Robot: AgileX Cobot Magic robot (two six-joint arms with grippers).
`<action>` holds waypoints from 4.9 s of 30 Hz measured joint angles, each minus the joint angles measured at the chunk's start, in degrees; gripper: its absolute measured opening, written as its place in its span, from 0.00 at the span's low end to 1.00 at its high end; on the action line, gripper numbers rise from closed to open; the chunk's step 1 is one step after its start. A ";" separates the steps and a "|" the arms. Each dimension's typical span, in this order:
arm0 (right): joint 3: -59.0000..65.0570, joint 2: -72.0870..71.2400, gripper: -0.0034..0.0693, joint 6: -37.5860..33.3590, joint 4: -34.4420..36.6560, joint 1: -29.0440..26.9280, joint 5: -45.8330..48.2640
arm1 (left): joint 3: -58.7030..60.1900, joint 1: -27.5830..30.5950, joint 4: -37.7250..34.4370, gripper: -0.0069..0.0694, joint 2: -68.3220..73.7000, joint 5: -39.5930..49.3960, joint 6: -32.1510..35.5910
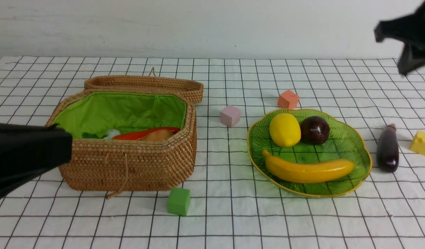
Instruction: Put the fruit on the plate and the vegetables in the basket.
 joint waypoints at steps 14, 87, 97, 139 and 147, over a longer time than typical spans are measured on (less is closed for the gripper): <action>11.37 19.62 0.70 5.73 5.68 -13.40 -16.35 | 0.00 0.00 -0.56 0.10 0.00 0.37 1.07; -2.42 20.96 0.97 -52.24 22.72 35.39 -43.44 | 0.00 0.00 29.53 0.11 0.38 14.68 -31.99; -2.31 2.20 0.48 -24.30 8.23 35.39 -15.51 | 0.91 0.00 29.09 0.11 -7.88 6.62 -27.26; 51.68 -63.13 0.05 11.19 -3.05 18.23 -3.11 | 53.42 0.00 28.02 0.15 -35.44 -25.71 -28.98; 83.24 -84.52 0.04 -14.87 9.49 -5.10 -38.23 | 53.42 0.00 28.02 0.15 -35.44 -23.73 -28.98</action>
